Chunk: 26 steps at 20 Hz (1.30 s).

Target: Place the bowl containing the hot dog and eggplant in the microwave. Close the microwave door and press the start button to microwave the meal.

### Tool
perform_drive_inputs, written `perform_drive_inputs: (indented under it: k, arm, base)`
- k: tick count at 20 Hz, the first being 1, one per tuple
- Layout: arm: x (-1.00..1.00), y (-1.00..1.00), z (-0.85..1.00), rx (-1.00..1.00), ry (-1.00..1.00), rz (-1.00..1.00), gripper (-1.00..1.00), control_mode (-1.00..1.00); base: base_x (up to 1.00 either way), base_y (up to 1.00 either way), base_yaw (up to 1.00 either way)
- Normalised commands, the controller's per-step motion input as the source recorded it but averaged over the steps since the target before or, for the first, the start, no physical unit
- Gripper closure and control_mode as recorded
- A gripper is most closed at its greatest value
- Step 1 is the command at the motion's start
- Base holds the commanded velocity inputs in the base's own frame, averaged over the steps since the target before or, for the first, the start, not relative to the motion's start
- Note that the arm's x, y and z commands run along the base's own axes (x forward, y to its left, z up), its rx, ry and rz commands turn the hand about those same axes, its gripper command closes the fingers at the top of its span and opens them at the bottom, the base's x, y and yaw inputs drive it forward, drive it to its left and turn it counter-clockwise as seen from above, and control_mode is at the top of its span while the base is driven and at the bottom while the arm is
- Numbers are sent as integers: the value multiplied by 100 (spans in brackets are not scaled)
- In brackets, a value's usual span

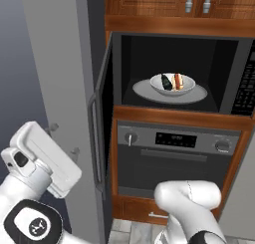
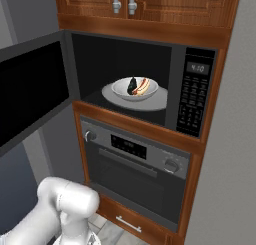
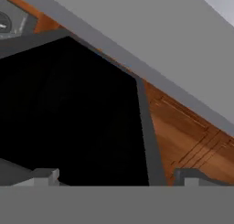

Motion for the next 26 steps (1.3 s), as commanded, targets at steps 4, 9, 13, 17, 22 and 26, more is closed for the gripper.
perform_drive_inputs:
  k: [4,9,13,17,22,26]
  arm:
    - [79,47,-10,-13,20,-23,-100,-100]
    - [85,11,-1,-8,18,-25,-100,-100]
    - [80,0,-6,-5,17,-25,-100,-100]
    - [15,-71,-1,0,11,-28,-100,-100]
    - [-23,-100,0,5,0,-24,-100,-100]
    - [-36,-100,0,13,0,-14,-100,-100]
  base:
    - [0,0,0]
    - [0,0,0]
    - [0,0,0]
    - [0,0,0]
    - [0,0,0]
    - [0,0,0]
